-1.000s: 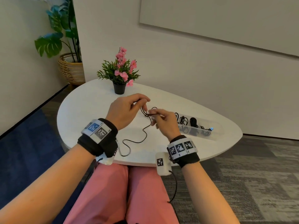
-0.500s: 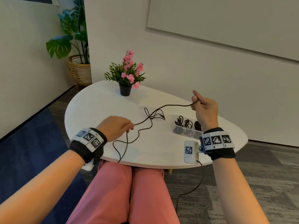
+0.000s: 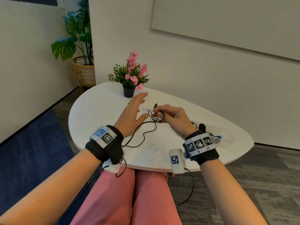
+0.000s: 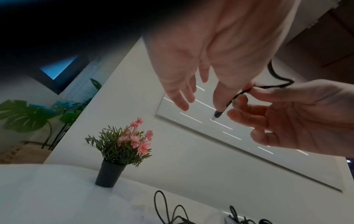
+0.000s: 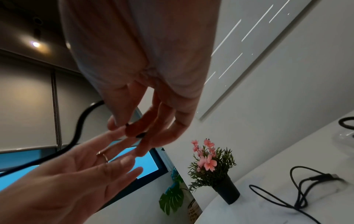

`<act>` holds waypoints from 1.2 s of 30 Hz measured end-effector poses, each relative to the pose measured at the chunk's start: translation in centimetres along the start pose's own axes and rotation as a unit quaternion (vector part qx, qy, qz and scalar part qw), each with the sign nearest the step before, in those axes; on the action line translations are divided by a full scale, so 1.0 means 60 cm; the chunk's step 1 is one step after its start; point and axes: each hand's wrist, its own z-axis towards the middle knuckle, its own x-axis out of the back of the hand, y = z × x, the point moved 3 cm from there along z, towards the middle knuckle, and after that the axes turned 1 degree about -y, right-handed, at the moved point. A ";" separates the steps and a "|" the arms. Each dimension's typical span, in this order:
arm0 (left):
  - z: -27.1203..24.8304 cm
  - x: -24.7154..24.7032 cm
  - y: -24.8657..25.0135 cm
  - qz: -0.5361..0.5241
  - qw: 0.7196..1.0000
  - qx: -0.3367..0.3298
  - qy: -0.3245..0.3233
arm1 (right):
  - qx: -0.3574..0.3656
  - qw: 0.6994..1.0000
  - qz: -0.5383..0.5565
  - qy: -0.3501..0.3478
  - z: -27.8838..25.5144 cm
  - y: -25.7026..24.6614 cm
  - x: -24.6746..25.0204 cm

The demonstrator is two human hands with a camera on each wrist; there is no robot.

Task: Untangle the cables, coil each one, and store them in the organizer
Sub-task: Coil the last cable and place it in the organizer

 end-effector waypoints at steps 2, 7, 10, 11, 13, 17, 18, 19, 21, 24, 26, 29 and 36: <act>0.001 -0.003 -0.003 0.020 1.000 0.001 -0.021 | -0.005 1.000 -0.008 -0.021 -0.004 -0.004 -0.011; -0.006 -0.009 -0.012 0.060 0.992 -0.046 -0.100 | -0.041 0.997 0.001 -0.066 -0.011 -0.002 -0.021; -0.008 -0.004 -0.019 0.108 0.988 -0.058 -0.089 | -0.083 0.992 0.042 -0.083 -0.013 0.003 -0.021; -0.007 0.001 -0.022 0.135 0.986 -0.063 -0.077 | -0.092 0.991 0.050 -0.087 -0.013 0.003 -0.022; -0.004 0.010 -0.024 0.208 0.973 -0.087 -0.047 | -0.108 0.990 0.057 -0.069 -0.014 0.004 -0.026; 0.004 0.032 -0.020 0.275 0.957 -0.080 0.034 | -0.174 0.970 0.169 0.025 -0.013 0.016 -0.032; 0.004 0.037 -0.017 0.267 0.960 -0.073 0.044 | -0.192 0.962 0.190 0.040 -0.012 0.018 -0.032; 0.002 0.040 -0.017 0.258 0.963 -0.066 0.046 | -0.205 0.956 0.201 0.051 -0.012 0.020 -0.030; -0.005 0.040 -0.017 0.247 0.967 -0.051 0.033 | -0.218 0.950 0.215 0.055 -0.009 0.020 -0.025; -0.014 0.024 -0.019 0.230 0.973 -0.025 -0.004 | -0.236 0.920 0.311 0.037 -0.005 0.009 -0.035; -0.012 0.020 -0.023 0.233 0.972 0.011 -0.028 | -0.264 0.888 0.377 0.021 -0.004 0.000 -0.046; -0.007 0.030 -0.027 0.244 0.968 0.055 -0.035 | -0.308 0.869 0.386 -0.028 -0.006 -0.011 -0.052; -0.015 0.048 -0.044 0.159 0.973 0.155 -0.067 | -0.178 0.978 -0.035 -0.106 -0.014 -0.026 -0.022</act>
